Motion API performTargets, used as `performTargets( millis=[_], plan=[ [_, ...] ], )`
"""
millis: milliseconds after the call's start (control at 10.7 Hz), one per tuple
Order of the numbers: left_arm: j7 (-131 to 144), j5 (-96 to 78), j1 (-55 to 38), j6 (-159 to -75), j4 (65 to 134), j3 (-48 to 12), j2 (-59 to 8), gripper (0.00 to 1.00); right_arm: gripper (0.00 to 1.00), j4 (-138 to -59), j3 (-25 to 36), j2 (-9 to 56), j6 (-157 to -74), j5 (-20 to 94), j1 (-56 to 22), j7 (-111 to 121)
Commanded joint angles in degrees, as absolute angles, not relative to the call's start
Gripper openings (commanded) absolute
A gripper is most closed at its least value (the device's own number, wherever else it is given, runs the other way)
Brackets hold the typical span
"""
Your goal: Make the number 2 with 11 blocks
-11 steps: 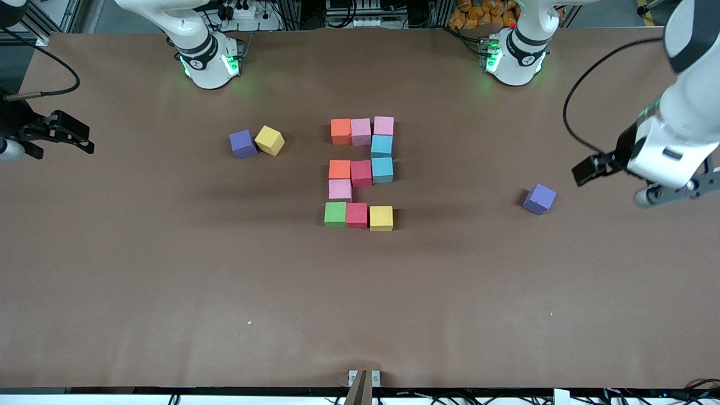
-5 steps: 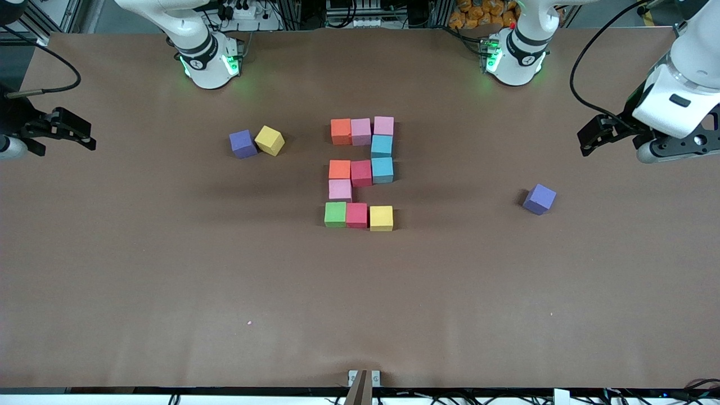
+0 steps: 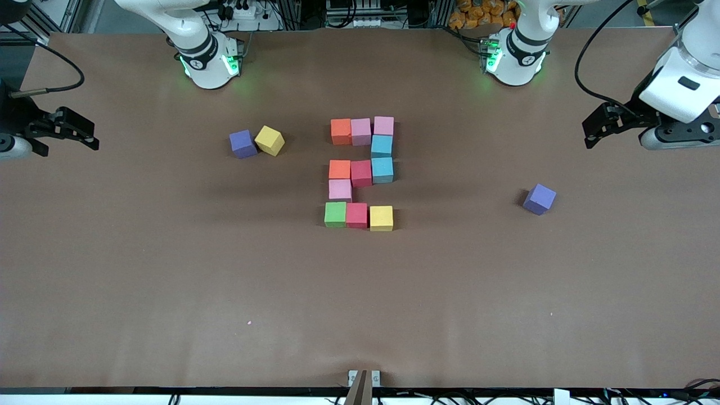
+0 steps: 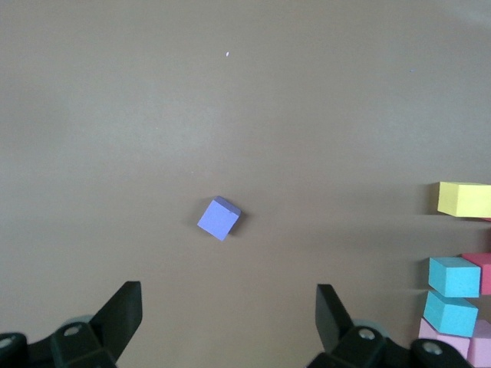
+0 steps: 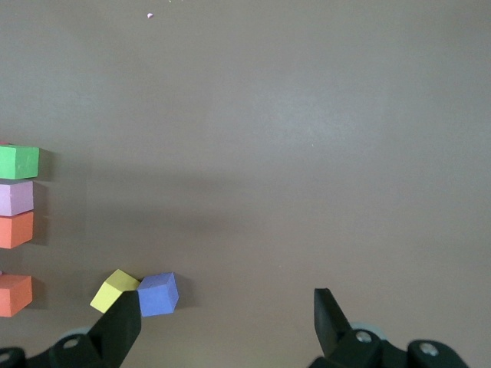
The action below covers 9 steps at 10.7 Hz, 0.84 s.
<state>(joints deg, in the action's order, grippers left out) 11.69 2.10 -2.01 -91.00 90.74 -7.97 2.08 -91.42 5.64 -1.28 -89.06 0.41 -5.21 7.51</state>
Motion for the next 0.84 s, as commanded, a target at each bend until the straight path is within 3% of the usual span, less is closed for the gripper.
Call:
performTargets(
  millis=[0,745],
  plan=[
    [9.3,-2.4,-3.4,-90.1,91.4,-4.1,3.3,1.0,1.0,-91.1,4.7,-1.4,-88.2,1.1,-4.1,8.1],
    [8.0,-0.2,-5.3,-87.2,89.5,-2.2,2.8,1.0,1.0,-91.1,4.7,-1.7,-86.6,0.8,-4.1,7.9]
  ],
)
